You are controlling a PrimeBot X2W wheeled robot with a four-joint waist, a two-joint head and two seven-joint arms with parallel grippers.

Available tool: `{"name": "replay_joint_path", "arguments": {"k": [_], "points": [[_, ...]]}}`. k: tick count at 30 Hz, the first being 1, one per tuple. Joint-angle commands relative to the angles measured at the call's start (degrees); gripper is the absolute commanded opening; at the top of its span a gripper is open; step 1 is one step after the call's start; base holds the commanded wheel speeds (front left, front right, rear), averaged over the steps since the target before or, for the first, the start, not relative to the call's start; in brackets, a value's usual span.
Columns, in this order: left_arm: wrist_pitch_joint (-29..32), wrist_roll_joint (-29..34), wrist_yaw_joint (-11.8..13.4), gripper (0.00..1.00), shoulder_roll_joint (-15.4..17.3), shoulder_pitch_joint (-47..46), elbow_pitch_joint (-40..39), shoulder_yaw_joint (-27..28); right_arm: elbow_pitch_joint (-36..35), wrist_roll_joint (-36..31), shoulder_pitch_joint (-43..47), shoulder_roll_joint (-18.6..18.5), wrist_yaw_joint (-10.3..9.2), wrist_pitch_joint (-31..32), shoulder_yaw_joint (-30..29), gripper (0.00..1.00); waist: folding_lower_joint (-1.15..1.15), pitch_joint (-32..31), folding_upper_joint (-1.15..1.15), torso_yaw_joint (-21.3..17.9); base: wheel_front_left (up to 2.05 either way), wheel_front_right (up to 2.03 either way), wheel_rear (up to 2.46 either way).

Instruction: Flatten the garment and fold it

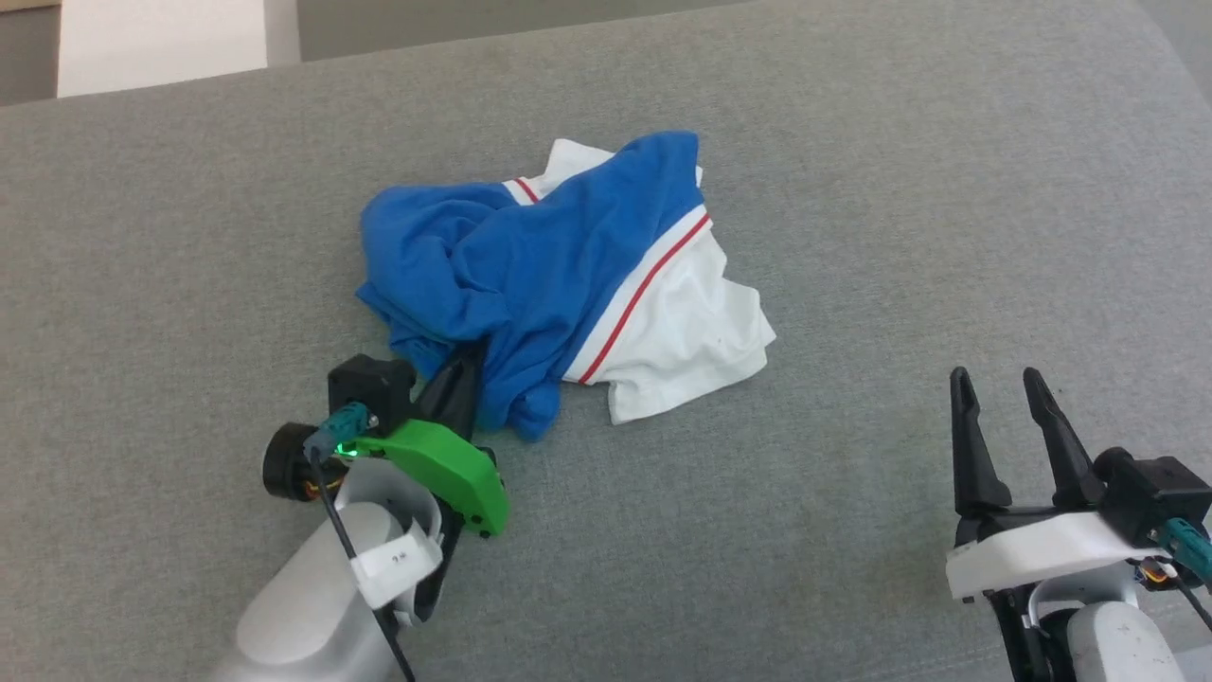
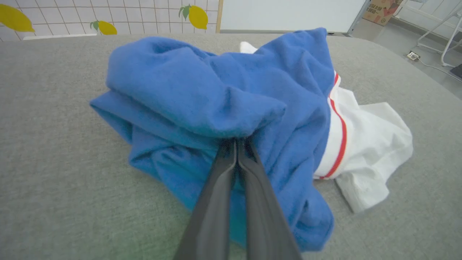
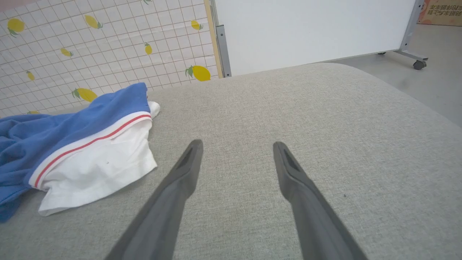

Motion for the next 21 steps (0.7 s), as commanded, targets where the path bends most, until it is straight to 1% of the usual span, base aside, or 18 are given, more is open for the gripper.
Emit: {"name": "replay_joint_path", "arguments": {"k": [1,5,9,12,16,21], "points": [[-1.02,0.19,0.42,1.0,-0.54,0.52,-0.06,0.5,0.23,0.03,-0.87,0.05,-0.09,-0.61,0.16,1.0,0.0,-0.74,0.69,1.15,0.0,0.0,0.0],[-2.43,1.66,0.54,1.0,-1.99,0.94,-2.51,2.22,0.67,-0.9,-0.47,0.05,-0.09,-0.54,-0.38,1.0,0.0,-3.22,0.69,2.98,0.0,0.0,0.0],[-2.63,5.0,0.71,1.0,-3.31,2.42,-9.46,7.37,0.49,-1.57,0.42,0.05,-0.09,-0.01,-1.07,1.0,0.0,-6.11,0.69,4.84,0.0,0.0,0.0],[-2.64,7.59,0.17,1.0,-3.96,5.32,-13.47,10.79,0.18,-1.87,1.41,0.05,-0.09,0.77,-1.56,1.0,0.0,-8.42,0.69,6.17,0.0,0.0,0.0],[-2.65,9.68,0.12,1.0,-3.82,9.29,-15.59,15.27,-0.34,-2.2,2.89,0.05,-0.09,1.83,-2.0,1.0,0.0,-11.14,0.69,7.42,0.0,0.0,0.0],[-2.66,10.82,0.07,1.0,-2.24,15.3,-15.03,20.35,-2.03,-2.73,4.65,0.05,-0.09,3.28,-1.52,1.0,0.0,-13.13,0.69,7.88,0.0,0.0,0.0]]}}
